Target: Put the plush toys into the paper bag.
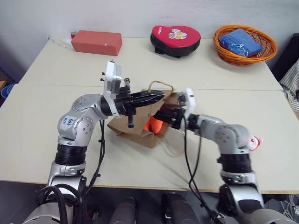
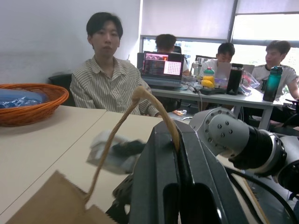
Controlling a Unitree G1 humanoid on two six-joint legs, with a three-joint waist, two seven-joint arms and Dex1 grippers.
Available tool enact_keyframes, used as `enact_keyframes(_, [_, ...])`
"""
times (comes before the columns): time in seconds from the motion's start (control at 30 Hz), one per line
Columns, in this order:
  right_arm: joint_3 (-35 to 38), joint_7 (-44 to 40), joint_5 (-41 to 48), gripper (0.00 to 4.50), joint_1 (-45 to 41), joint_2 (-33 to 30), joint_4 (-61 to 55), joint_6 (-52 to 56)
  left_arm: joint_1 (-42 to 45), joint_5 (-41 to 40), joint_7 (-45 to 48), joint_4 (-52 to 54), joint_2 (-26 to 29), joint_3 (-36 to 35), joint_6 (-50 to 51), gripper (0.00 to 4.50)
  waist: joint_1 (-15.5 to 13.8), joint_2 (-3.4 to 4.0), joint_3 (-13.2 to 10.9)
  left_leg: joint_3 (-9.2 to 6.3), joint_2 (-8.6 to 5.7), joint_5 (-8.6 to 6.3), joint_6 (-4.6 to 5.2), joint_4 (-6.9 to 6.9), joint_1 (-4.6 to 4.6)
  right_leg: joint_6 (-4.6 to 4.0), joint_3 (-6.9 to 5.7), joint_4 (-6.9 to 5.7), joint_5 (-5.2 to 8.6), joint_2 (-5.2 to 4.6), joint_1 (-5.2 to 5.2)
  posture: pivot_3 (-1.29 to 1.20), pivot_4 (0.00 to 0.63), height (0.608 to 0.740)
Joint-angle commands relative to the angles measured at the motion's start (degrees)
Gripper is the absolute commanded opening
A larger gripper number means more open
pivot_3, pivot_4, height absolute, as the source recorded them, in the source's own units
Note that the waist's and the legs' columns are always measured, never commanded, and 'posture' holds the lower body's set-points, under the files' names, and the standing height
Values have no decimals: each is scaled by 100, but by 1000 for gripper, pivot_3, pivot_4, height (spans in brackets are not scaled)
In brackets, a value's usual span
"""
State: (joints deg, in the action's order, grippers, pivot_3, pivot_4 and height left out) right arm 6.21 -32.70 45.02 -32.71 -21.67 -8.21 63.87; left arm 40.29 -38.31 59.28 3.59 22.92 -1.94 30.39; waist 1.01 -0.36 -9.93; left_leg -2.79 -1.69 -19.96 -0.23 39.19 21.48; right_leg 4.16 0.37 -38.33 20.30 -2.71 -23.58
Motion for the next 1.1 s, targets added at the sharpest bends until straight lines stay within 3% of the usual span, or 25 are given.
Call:
enact_keyframes(0.03, [488,-1030,423,4459,464,-780,-807,-307,-26,-85,-31,176,26,-138,-108,0,-5,0,0,1,0,-1,1,-2,0,0,0,12,0,1,6,0,150,740])
enact_keyframes(0.2, [1505,-1758,-339,4459,1653,-1687,-907,-2147,-92,-80,-28,190,52,-153,-145,0,-48,-1,0,9,2,-1,3,-7,-2,2,5,35,-1,6,8,0,150,740])
enact_keyframes(0.3, [2401,-2265,-1237,4459,2910,-2096,-693,-3822,-142,-81,-15,202,69,-160,-169,0,-128,-1,0,15,2,-2,4,-7,-4,2,8,32,-1,7,10,0,150,740])
enact_keyframes(0.43, [3678,-2385,-1486,4459,4510,-1824,-449,-4808,-185,-78,52,157,89,-151,-214,0,-233,-2,0,22,2,-2,9,-5,-4,11,13,23,-6,10,15,0,150,740])
enact_keyframes(0.53, [4200,-2850,-1578,4459,5442,-1312,2,-6104,-167,-61,122,71,71,-95,-211,0,-253,-5,-1,21,3,-3,10,-5,-14,11,14,41,-6,11,23,0,150,740])
enact_keyframes(0.8, [4295,-2847,-2039,4459,6401,-870,1243,-7847,-69,-23,224,-38,74,-32,-211,0,-95,0,-1,35,3,-6,15,-39,-120,12,32,59,-6,13,117,0,150,740])
enact_keyframes(1.1, [3364,-2314,-2312,4459,5340,-1667,1234,-7306,-19,8,239,-41,108,-30,-218,0,-59,3,0,40,6,-3,9,-43,-128,11,41,55,-6,16,115,0,150,740])
